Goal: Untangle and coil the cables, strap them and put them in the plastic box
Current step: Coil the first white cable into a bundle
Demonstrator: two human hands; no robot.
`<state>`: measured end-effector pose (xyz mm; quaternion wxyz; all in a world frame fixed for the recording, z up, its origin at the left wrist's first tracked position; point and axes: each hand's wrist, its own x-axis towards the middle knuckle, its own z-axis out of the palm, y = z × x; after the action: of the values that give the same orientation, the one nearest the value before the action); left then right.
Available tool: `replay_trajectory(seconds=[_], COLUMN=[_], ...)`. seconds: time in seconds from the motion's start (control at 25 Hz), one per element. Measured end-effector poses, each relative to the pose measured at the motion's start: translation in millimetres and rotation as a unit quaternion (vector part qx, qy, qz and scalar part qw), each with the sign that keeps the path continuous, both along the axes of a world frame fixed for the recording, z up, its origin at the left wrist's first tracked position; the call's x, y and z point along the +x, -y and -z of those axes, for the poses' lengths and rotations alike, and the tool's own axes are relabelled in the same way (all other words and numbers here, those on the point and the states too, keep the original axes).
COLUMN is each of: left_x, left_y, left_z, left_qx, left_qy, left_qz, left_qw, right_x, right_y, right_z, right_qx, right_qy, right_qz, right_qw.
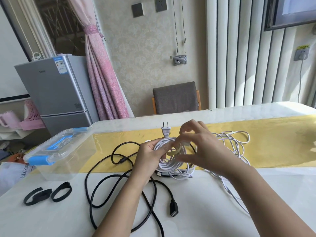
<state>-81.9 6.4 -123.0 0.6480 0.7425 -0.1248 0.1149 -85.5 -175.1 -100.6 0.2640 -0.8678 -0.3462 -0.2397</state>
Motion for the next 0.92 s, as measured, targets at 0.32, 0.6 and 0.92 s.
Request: replay_trajectory(seconds=[0.32, 0.6, 0.92], left_x=[0.6, -3.3, -7.6], left_y=[-4.0, 0.3, -1.1], left_z=[-1.1, -1.6, -2.7], left_qx=[0.014, 0.068, 0.069], left_qy=[-0.025, -0.032, -0.064], left_qz=[-0.014, 0.042, 0.155], left_qw=[0.999, 0.996, 0.983], right_x=[1.7, -6.4, -1.6], right_y=[-6.0, 6.2, 16.6], right_z=[-1.7, -16.2, -18.1], right_qx=[0.023, 0.106, 0.321], right_qy=[-0.034, -0.217, -0.352], right_qz=[-0.018, -0.052, -0.058], right_qw=[0.999, 0.969, 0.877])
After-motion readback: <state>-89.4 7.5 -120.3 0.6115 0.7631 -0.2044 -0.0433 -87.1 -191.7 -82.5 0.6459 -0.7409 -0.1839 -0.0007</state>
